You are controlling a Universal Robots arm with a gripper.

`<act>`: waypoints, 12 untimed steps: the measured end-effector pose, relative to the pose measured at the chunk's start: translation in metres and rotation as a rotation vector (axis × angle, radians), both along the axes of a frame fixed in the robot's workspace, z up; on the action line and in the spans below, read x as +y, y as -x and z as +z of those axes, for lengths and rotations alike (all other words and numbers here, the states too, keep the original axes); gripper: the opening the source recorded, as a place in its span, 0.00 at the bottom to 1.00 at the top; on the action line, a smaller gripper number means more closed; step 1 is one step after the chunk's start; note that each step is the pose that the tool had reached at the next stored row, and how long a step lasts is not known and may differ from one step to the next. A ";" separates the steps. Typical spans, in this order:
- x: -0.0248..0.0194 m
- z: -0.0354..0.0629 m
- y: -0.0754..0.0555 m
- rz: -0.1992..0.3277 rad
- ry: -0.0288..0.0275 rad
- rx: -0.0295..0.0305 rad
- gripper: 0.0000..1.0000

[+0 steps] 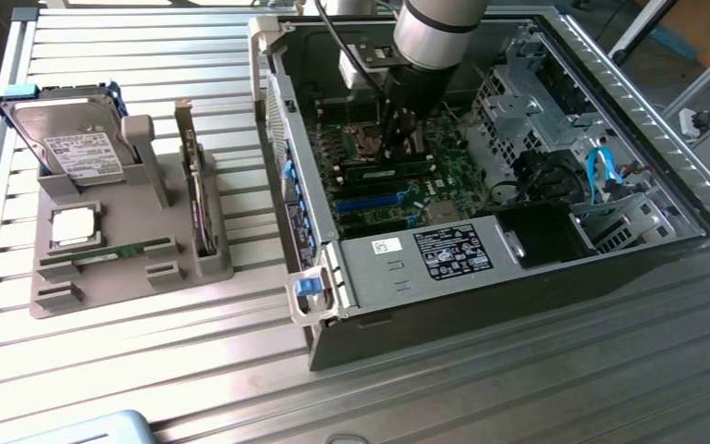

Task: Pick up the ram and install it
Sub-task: 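Press down the ram until it locks into place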

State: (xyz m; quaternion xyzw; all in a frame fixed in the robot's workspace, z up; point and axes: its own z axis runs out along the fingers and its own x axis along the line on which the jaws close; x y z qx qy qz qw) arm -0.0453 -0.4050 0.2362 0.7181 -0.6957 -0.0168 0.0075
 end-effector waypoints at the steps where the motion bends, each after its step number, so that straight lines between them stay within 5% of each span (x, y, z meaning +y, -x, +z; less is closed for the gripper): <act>1: 0.0000 -0.0013 0.000 0.000 0.0001 0.0001 0.10; 12: -0.0007 -0.0103 0.000 0.000 0.0020 0.0009 0.10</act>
